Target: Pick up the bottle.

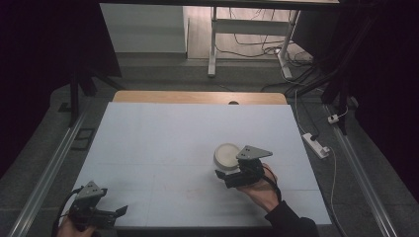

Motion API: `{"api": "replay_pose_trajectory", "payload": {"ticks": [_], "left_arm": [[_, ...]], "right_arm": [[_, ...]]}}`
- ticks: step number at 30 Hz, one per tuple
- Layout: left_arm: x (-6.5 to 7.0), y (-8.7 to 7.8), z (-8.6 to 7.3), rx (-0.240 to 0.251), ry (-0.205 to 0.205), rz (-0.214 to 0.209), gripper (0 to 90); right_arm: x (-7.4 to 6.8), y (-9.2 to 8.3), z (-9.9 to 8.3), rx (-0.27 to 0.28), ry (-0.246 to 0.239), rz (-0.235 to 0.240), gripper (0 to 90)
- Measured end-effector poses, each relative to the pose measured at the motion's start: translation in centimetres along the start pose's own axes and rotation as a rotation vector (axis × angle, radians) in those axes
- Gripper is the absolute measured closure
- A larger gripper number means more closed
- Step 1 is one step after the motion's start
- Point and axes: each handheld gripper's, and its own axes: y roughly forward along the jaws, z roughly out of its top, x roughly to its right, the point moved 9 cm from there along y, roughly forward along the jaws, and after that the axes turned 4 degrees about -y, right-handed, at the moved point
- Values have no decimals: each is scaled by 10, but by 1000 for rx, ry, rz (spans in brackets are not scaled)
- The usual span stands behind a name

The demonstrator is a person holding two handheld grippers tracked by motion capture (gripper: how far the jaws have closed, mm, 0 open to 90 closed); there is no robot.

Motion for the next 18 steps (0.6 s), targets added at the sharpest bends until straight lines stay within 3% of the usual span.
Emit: {"api": "replay_pose_trajectory", "payload": {"ticks": [18], "left_arm": [[-1,0,0,-1,-7,-3,8]], "right_arm": [[-26,24,17,1,-42,58,64]]}}
